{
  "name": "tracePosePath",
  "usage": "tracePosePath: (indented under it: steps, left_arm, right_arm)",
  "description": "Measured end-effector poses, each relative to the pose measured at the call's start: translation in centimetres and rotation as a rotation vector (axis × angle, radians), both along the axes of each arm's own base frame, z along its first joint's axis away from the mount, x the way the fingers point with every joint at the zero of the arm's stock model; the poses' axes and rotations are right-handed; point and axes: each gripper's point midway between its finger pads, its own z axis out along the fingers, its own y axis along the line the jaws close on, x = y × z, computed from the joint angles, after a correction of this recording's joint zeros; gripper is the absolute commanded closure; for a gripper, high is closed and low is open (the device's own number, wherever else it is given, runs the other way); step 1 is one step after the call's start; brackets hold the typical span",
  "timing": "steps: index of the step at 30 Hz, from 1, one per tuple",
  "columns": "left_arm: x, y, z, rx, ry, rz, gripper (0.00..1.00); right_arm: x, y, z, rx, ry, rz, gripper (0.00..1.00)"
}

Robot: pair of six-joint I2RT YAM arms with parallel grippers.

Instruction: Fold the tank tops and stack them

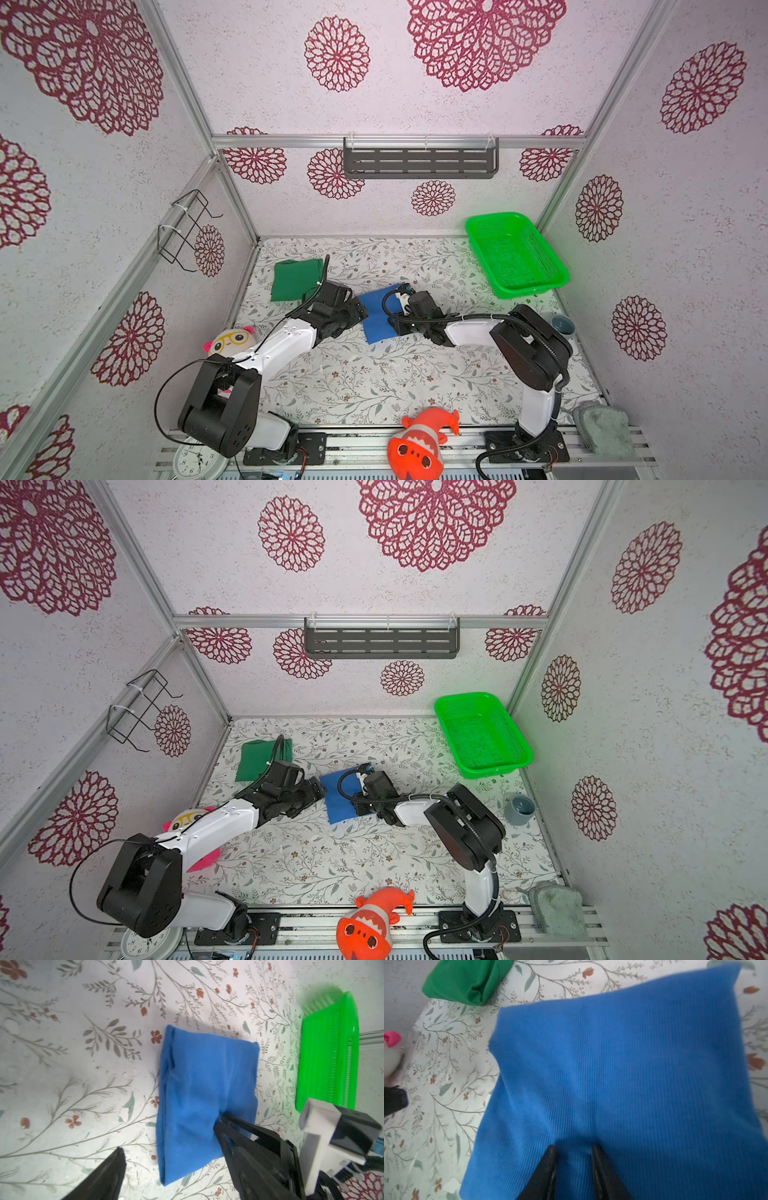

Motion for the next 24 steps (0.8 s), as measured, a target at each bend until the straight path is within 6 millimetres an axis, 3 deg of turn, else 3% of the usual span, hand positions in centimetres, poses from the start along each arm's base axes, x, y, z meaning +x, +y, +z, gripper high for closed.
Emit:
tracePosePath:
  steps: [6,7,9,12,14,16,24]
  left_arm:
    - [0.1,-0.8,-0.7,-0.048,0.002,-0.012,0.13]
    - [0.3,-0.9,-1.0,-0.051,-0.001,-0.011,0.13]
    - [0.5,-1.0,-2.2,-0.052,0.013,-0.009,0.14]
    - [0.4,-1.3,-4.6,-0.057,0.058,-0.009,0.15]
    - [0.4,-1.5,-5.6,-0.068,0.072,-0.011,0.15]
    - [0.9,-1.9,-5.1,-0.09,0.047,-0.013,0.15]
    - [1.2,-2.2,-5.3,-0.12,0.025,-0.007,0.14]
  right_arm:
    - [0.8,-1.4,4.7,-0.006,-0.09,-0.023,0.6]
    - [1.2,-1.8,6.0,0.007,-0.118,-0.026,0.53]
    - [2.1,-2.7,8.0,0.044,-0.15,-0.033,0.52]
    - [4.1,-4.4,9.1,0.1,-0.136,-0.047,0.54]
    - [5.2,-5.1,8.8,0.12,-0.112,-0.048,0.6]
    - [5.6,-5.5,7.7,0.128,-0.072,-0.045,0.63]
    - [3.8,-2.2,2.3,0.111,0.088,0.058,0.66]
